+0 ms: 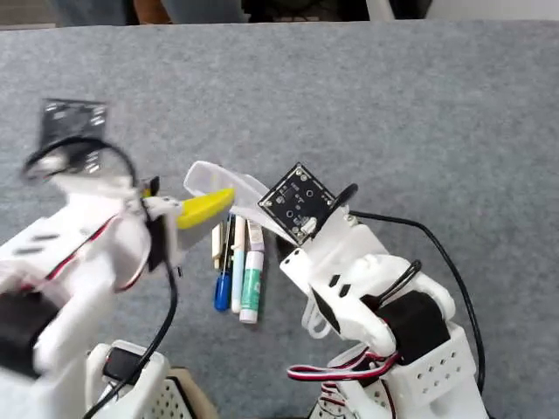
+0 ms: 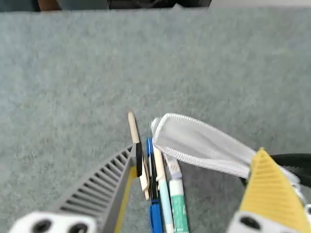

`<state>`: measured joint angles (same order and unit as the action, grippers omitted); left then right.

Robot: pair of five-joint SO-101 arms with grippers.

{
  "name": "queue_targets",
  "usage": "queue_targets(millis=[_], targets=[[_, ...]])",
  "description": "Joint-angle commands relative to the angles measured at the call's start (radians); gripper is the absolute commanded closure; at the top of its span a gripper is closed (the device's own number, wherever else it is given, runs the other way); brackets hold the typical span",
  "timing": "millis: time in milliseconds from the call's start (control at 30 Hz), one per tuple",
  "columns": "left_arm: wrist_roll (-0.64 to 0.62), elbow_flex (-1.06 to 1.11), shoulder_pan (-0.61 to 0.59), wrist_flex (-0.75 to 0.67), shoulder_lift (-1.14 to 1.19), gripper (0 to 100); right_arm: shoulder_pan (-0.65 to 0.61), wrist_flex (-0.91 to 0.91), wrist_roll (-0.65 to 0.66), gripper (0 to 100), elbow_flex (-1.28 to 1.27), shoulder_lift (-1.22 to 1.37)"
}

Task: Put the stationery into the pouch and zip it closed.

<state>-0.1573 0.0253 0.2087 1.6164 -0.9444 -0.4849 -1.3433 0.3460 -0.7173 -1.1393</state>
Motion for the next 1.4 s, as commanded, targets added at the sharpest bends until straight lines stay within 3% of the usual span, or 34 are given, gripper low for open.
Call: queue_targets(millis=[0,200,400,667,800,933,1200,1367], targets=[[-0.005,-0.139,-0.002,0.051,-0.006,60,0.017,-0.003,-0.011,98.6,0.061,-0.002],[0.041,-0.096,-0.11,0.137,-0.011,60,0.196,-0.074,-0.011,98.6,0.128,-0.01],[0.052,0.137,-0.239,0.138,-0.011,60,0.222,-0.236,-0.009,98.6,0.278,-0.01],[0.054,0.32,-0.229,0.041,-0.074,60,0.164,-0.247,-0.002,98.6,0.217,-0.002],[0.054,0.344,-0.143,0.04,-0.124,60,0.149,-0.247,0.034,98.6,0.183,-0.002],[0.052,0.337,-0.076,0.04,-0.163,60,0.143,-0.262,0.06,98.6,0.183,-0.002],[0.052,0.229,-0.074,-0.051,-0.258,60,0.141,-0.293,0.181,98.6,0.182,-0.008],[0.052,0.202,-0.07,-0.121,-0.195,60,0.13,-0.296,0.195,98.6,0.176,-0.01]])
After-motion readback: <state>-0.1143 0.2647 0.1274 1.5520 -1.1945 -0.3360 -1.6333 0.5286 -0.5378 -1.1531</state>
